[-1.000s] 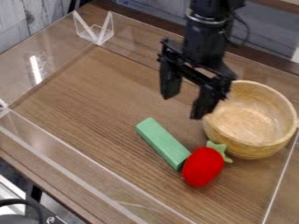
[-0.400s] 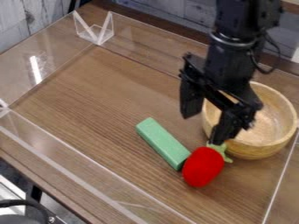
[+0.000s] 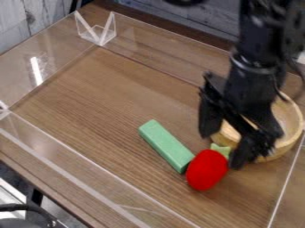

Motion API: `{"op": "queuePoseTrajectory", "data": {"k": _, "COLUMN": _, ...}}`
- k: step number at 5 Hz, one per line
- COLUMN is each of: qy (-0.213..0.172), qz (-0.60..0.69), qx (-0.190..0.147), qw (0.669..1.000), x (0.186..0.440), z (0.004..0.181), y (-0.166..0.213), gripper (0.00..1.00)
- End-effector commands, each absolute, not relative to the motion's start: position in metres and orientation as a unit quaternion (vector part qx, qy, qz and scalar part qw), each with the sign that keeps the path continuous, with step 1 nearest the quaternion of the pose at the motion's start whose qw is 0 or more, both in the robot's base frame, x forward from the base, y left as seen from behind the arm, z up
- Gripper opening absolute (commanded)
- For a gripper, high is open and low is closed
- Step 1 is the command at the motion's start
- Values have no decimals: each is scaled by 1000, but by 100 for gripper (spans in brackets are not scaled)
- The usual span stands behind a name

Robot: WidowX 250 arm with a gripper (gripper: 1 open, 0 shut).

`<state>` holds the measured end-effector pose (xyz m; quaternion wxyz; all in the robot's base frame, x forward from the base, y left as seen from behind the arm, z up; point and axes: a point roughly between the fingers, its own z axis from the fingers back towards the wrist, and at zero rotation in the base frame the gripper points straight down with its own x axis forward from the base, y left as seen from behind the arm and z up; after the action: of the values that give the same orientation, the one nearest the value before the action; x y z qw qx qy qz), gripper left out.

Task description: Move the red object to the left side of the table

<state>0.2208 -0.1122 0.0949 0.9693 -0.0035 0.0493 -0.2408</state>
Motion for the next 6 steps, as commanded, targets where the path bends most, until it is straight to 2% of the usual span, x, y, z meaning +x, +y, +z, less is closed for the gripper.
{"op": "queuePoseTrajectory", "data": {"k": 1, "qy": 33, "qz": -244, "qx": -6, "qw": 969, "x": 222, "z": 84, "y": -125, "gripper": 100}}
{"op": "queuePoseTrajectory", "data": {"k": 2, "qy": 23, "qz": -249, "qx": 2, "qw": 968, "x": 224, "z": 69, "y": -122, "gripper": 100}}
{"op": "queuePoseTrajectory", "data": {"k": 5, "qy": -5, "qz": -215, "qx": 23, "qw": 976, "x": 230, "z": 56, "y": -108, "gripper": 100}}
{"op": "queuePoseTrajectory", "data": {"k": 6, "qy": -12, "qz": -186, "qx": 31, "qw": 982, "x": 232, "z": 72, "y": -107, "gripper": 100}}
